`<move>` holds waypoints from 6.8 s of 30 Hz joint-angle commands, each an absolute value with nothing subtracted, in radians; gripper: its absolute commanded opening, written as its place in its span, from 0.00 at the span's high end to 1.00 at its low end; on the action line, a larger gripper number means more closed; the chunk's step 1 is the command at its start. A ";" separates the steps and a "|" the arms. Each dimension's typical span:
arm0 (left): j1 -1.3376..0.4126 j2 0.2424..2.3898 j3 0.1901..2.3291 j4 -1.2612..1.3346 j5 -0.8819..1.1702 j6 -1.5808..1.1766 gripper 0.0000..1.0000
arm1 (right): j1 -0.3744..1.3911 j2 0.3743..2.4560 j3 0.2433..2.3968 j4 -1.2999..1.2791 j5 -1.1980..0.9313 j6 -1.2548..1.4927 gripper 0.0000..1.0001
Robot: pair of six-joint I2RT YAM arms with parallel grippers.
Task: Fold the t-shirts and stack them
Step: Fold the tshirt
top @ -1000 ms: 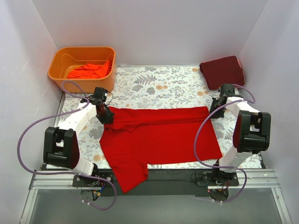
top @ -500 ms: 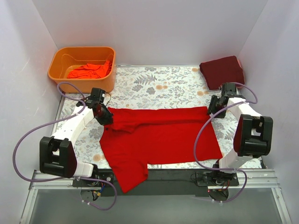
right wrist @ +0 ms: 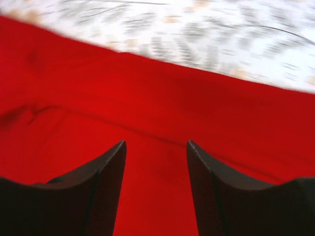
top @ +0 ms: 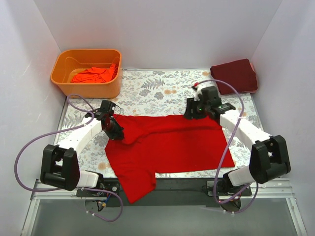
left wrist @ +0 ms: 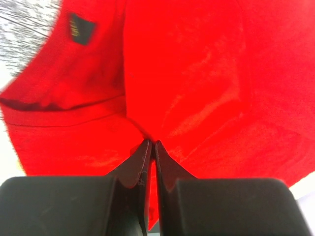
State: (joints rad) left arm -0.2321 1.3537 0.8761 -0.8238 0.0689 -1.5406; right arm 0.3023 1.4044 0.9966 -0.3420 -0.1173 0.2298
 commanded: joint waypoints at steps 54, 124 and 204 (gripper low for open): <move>-0.279 1.458 1.054 -0.839 -0.066 -1.540 0.94 | 1.017 1.858 1.215 0.002 -0.166 -0.140 0.99; -0.072 1.847 1.195 -0.543 -0.405 -1.457 0.90 | -0.172 1.796 0.914 0.107 -0.363 0.305 0.62; -0.347 1.502 0.805 -0.456 -0.270 -1.246 0.38 | -0.259 1.502 0.797 -0.167 -0.371 0.341 0.99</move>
State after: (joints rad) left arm -0.3443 1.4914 0.7788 -0.4274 -0.2142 -1.2381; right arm -0.2531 1.4845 0.7116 -0.0864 -0.4046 0.3737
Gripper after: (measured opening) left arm 0.627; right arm 0.021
